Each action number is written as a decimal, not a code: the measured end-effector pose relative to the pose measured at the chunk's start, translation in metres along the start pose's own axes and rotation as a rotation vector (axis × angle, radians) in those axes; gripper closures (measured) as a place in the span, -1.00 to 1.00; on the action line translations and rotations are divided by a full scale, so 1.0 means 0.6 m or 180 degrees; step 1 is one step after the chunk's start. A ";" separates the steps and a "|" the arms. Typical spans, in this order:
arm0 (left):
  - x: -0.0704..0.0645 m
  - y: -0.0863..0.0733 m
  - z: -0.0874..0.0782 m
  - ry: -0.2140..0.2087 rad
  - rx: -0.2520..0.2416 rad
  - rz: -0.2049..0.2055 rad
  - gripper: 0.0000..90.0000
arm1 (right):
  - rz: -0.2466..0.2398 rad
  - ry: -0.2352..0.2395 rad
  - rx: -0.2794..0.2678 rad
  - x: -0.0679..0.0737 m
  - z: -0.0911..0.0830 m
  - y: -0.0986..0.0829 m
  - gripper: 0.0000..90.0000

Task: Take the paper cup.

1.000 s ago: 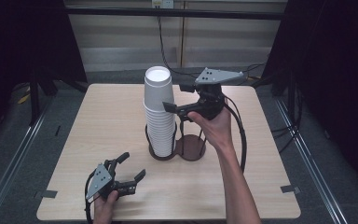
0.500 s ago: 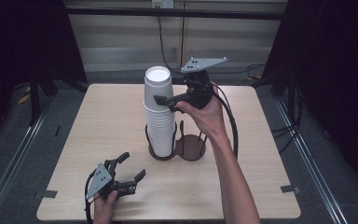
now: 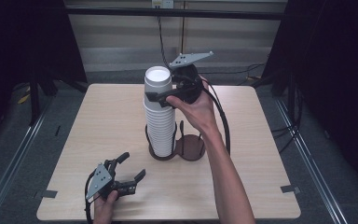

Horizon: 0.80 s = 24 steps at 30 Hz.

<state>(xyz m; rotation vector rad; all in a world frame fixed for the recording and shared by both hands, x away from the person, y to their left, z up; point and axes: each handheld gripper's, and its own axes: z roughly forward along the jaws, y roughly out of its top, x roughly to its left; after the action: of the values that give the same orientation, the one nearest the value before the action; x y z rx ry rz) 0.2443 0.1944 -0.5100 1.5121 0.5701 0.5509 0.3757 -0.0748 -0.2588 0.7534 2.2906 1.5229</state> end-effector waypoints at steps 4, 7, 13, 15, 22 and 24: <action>0.001 0.000 0.000 0.0011 -0.0002 0.0021 -0.65 | -0.0012 0.0003 0.0012 0.001 0.008 0.001 -0.70; 0.001 0.000 0.000 0.0011 -0.0001 0.0021 -0.65 | -0.0020 -0.0026 0.0043 0.002 0.012 0.004 -0.66; 0.000 0.000 0.000 0.0000 -0.0006 -0.0008 -0.65 | 0.0013 -0.0048 0.0068 0.002 0.013 0.005 -0.62; 0.000 0.000 0.000 0.0000 0.0002 0.0001 -0.65 | 0.0006 -0.0068 0.0077 0.003 0.012 0.006 -0.61; 0.000 0.000 0.000 0.0008 -0.0003 -0.0003 -0.65 | -0.0005 -0.0063 0.0129 0.002 0.012 0.010 -0.60; 0.000 0.000 0.000 0.0018 0.0000 0.0021 -0.65 | -0.0010 -0.0063 0.0123 0.002 0.012 0.011 -0.60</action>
<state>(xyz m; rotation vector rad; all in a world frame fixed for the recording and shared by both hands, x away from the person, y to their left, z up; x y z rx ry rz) 0.2444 0.1947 -0.5099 1.5133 0.5696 0.5602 0.3798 -0.0667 -0.2558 0.7713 2.3120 1.4672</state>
